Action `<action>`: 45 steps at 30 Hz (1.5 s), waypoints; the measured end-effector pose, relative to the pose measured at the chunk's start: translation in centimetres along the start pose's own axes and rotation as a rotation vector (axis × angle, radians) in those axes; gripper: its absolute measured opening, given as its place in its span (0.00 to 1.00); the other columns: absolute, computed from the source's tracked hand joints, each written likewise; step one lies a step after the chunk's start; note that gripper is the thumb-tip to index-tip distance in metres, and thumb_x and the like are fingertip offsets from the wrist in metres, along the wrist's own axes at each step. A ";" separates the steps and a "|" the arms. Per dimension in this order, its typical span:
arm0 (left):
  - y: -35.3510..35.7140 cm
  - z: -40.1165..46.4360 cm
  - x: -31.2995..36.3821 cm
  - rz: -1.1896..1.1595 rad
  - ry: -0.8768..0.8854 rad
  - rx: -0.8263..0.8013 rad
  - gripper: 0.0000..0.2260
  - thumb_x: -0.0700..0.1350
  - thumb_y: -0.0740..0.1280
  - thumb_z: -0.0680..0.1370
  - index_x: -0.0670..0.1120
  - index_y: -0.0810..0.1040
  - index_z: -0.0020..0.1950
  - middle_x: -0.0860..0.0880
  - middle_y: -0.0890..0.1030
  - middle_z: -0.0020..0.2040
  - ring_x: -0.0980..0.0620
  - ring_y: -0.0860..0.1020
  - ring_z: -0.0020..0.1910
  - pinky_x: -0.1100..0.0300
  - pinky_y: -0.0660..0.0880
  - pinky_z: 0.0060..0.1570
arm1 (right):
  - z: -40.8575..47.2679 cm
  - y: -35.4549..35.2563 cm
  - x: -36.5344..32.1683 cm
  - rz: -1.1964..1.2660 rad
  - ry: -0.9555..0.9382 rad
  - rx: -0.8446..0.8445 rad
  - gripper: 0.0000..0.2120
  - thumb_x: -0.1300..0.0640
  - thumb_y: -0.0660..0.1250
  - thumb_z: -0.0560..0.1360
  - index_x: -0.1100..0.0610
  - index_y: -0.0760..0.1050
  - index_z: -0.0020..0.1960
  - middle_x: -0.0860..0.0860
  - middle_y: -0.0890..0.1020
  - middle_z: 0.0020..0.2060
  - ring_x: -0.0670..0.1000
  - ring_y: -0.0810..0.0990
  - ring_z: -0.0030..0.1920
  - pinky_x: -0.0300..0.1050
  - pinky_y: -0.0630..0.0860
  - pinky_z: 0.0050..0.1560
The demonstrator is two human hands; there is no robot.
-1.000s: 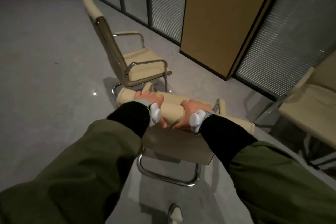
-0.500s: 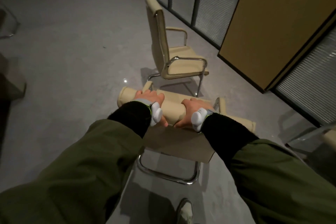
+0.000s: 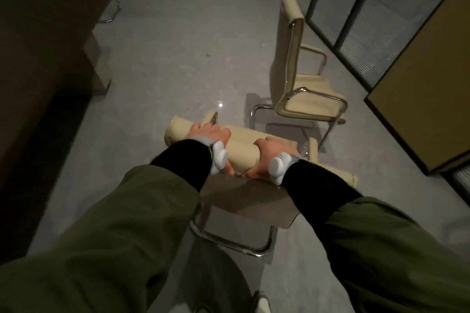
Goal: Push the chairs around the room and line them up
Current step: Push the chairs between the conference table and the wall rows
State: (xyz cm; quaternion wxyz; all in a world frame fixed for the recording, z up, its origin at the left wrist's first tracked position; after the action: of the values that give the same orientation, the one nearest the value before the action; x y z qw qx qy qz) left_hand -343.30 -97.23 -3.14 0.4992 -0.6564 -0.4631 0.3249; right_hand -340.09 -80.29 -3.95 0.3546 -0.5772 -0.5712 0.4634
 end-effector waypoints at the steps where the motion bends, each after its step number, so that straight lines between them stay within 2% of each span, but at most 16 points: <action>1: 0.0 -0.3 -0.2 -0.012 -0.017 -0.007 0.34 0.70 0.77 0.55 0.54 0.72 0.52 0.53 0.76 0.44 0.49 0.74 0.45 0.53 0.62 0.48 | 0.1 0.0 -0.3 -0.005 -0.018 -0.002 0.39 0.29 0.71 0.54 0.47 0.73 0.60 0.48 0.76 0.51 0.55 0.78 0.52 0.47 0.76 0.49; 5: 0.1 -1.6 -0.8 0.004 -0.099 -0.017 0.34 0.71 0.76 0.56 0.53 0.71 0.51 0.52 0.74 0.44 0.49 0.73 0.44 0.52 0.63 0.47 | 0.3 -0.1 -1.1 -0.014 -0.093 -0.013 0.39 0.29 0.72 0.54 0.47 0.73 0.60 0.47 0.74 0.48 0.54 0.76 0.48 0.46 0.75 0.47; 10: 0.8 -3.2 -0.6 0.047 -0.195 -0.030 0.36 0.73 0.75 0.54 0.54 0.70 0.52 0.51 0.75 0.44 0.48 0.73 0.42 0.52 0.64 0.46 | -0.1 0.3 -1.5 -0.026 -0.181 -0.023 0.38 0.29 0.72 0.56 0.48 0.73 0.59 0.49 0.75 0.49 0.54 0.76 0.47 0.47 0.75 0.46; 14: 1.0 -4.8 0.6 0.028 -0.276 -0.062 0.35 0.70 0.77 0.57 0.53 0.71 0.54 0.49 0.76 0.49 0.45 0.76 0.47 0.52 0.66 0.48 | -1.3 0.6 -1.2 -0.029 -0.257 -0.005 0.36 0.28 0.71 0.58 0.48 0.73 0.58 0.49 0.75 0.50 0.54 0.75 0.48 0.47 0.73 0.46; 19: 1.7 -7.5 1.9 -0.006 -0.395 -0.087 0.38 0.70 0.78 0.56 0.53 0.72 0.58 0.49 0.78 0.51 0.45 0.77 0.50 0.52 0.70 0.50 | -2.6 1.1 -1.3 -0.070 -0.368 0.022 0.36 0.28 0.71 0.59 0.49 0.73 0.58 0.50 0.76 0.50 0.55 0.77 0.50 0.46 0.73 0.44; 23: 2.8 -10.1 3.0 -0.029 -0.496 -0.080 0.40 0.70 0.78 0.56 0.52 0.72 0.61 0.48 0.78 0.54 0.44 0.77 0.53 0.50 0.71 0.53 | -4.1 1.6 -1.4 -0.110 -0.454 0.019 0.37 0.28 0.72 0.61 0.49 0.73 0.61 0.51 0.76 0.52 0.56 0.77 0.51 0.48 0.75 0.48; 28: 4.4 -12.9 3.8 -0.066 -0.571 -0.051 0.40 0.75 0.74 0.53 0.55 0.70 0.56 0.49 0.77 0.51 0.45 0.76 0.50 0.50 0.69 0.49 | -5.4 2.2 -1.7 -0.156 -0.523 0.045 0.37 0.26 0.71 0.59 0.47 0.73 0.60 0.50 0.77 0.50 0.55 0.78 0.49 0.49 0.77 0.48; 31: 5.0 -14.9 4.9 -0.096 -0.627 -0.003 0.37 0.74 0.75 0.54 0.55 0.71 0.54 0.50 0.77 0.48 0.46 0.76 0.48 0.50 0.69 0.48 | -6.4 2.5 -1.8 -0.178 -0.576 0.047 0.39 0.26 0.71 0.58 0.47 0.72 0.62 0.50 0.77 0.51 0.55 0.78 0.49 0.49 0.77 0.49; 37: 5.9 -17.8 6.6 -0.175 -0.695 0.035 0.40 0.75 0.74 0.54 0.54 0.72 0.57 0.50 0.78 0.53 0.44 0.76 0.55 0.48 0.68 0.53 | -8.1 3.1 -1.5 -0.236 -0.624 0.072 0.41 0.23 0.69 0.58 0.46 0.71 0.63 0.50 0.77 0.53 0.56 0.76 0.53 0.51 0.71 0.53; 40: 6.0 -19.6 7.9 -0.186 -0.727 0.034 0.40 0.74 0.75 0.57 0.53 0.72 0.61 0.49 0.78 0.56 0.43 0.76 0.59 0.46 0.66 0.60 | -9.5 3.5 -0.8 -0.250 -0.631 0.117 0.41 0.22 0.68 0.57 0.47 0.71 0.61 0.50 0.76 0.53 0.56 0.74 0.56 0.54 0.70 0.57; 42: 6.2 -20.5 8.7 -0.181 -0.745 0.040 0.39 0.73 0.75 0.58 0.53 0.72 0.60 0.48 0.79 0.56 0.43 0.76 0.60 0.44 0.64 0.65 | -10.3 3.6 -0.3 -0.259 -0.640 0.143 0.42 0.22 0.69 0.56 0.47 0.71 0.61 0.50 0.76 0.53 0.56 0.73 0.57 0.54 0.70 0.58; 45: 7.1 -22.0 9.8 -0.214 -0.779 0.068 0.38 0.71 0.77 0.57 0.53 0.73 0.59 0.49 0.79 0.56 0.43 0.75 0.60 0.44 0.66 0.62 | -11.6 3.8 0.3 -0.283 -0.655 0.122 0.42 0.24 0.72 0.56 0.46 0.70 0.62 0.50 0.75 0.54 0.56 0.73 0.58 0.53 0.69 0.58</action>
State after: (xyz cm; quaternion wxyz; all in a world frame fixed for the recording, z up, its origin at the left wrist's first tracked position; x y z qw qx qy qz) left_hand -318.17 -96.37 -3.19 0.3388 -0.4154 -0.6722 0.5107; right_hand -327.95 -78.99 -3.89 0.2472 -0.2910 -0.7001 0.6033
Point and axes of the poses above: each hand's wrist, its own z-axis towards the middle knuckle, its own y-axis out of the palm, x = y × z, the point moved 4 cm from there along z, towards the middle knuckle
